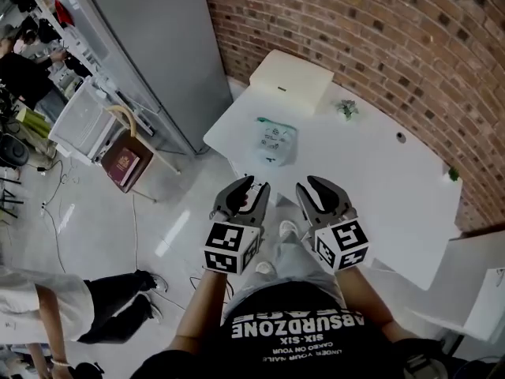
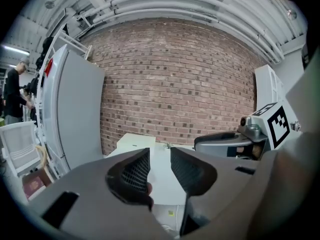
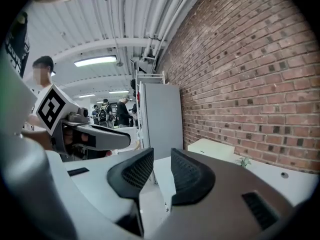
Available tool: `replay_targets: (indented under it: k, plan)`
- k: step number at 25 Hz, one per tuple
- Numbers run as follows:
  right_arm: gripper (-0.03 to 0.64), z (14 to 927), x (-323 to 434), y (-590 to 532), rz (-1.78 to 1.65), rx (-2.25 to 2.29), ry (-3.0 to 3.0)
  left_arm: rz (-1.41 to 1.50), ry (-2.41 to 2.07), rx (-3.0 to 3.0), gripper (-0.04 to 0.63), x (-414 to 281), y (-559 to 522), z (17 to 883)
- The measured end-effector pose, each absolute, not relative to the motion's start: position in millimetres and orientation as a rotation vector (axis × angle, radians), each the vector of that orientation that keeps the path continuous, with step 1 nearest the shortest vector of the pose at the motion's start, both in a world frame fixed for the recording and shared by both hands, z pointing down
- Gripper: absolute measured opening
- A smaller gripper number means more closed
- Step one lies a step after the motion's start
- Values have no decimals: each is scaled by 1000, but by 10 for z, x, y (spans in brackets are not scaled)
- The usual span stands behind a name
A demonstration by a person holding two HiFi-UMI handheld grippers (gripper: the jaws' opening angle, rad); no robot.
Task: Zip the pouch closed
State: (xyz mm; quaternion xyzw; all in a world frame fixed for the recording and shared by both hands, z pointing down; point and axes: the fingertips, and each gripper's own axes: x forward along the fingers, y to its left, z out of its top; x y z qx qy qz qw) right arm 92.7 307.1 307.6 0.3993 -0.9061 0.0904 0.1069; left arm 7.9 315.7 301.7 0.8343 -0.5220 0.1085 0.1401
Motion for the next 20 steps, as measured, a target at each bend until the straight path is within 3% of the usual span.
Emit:
replay_targets:
  k: [20]
  plan:
    - [87, 3351, 888, 1530, 273, 905, -2684, 389, -1590, 2268, 127, -150, 1709, 3347]
